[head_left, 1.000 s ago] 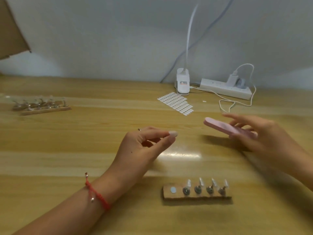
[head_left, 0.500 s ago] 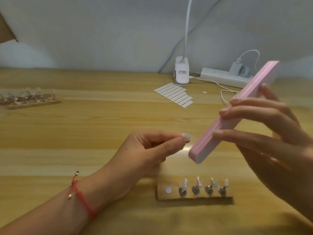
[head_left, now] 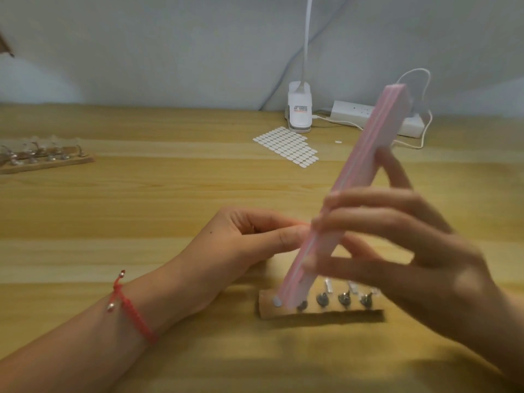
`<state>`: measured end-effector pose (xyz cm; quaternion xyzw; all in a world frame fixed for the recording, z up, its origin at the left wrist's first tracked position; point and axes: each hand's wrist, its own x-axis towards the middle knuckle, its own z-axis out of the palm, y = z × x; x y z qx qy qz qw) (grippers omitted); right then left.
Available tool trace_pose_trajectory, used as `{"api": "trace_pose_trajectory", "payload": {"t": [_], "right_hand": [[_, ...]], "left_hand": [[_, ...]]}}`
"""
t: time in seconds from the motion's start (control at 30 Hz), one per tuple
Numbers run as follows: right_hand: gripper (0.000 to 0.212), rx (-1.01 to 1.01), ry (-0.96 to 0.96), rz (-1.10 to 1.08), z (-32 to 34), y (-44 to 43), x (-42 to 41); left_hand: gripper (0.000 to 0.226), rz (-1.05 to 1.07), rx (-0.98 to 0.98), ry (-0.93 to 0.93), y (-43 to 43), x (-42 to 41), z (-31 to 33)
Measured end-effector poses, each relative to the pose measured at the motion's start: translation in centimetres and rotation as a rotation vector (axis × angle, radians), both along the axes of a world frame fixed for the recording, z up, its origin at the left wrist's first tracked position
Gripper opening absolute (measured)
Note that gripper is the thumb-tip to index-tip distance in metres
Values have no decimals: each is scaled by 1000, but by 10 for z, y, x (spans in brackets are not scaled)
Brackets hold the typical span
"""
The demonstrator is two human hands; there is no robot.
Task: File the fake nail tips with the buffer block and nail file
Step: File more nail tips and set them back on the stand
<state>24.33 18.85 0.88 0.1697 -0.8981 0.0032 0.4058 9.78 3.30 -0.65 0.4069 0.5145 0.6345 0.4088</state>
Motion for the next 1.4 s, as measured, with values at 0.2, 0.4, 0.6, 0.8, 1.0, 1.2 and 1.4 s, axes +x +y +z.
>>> {"api": "trace_pose_trajectory", "payload": {"t": [0.2,0.4,0.6,0.8,1.0,1.2,1.4], "right_hand": [[22,-60,-48,9,0,-1,0],[22,-97,-43,-54,7,0,-2],[21,-80,-49,-88,13,3,0],[18,-107,-113,3,4,-8,0],[24,-76,-129,30,-4,-14,0],[22,-183,-109,-28,-2,-7,-1],[26,-170,-43,-93,5,1,-2]], "left_hand": [[10,-23,2,14,0,-2,1],[15,5,-39,42,0,-3,-3],[14,33,-40,71,2,-2,-3],[6,-19,8,59,0,-4,-5],[17,-14,-37,2,0,-8,-4],[23,5,-60,-71,0,-9,-3],[24,-6,-79,-44,1,-9,-3]]}}
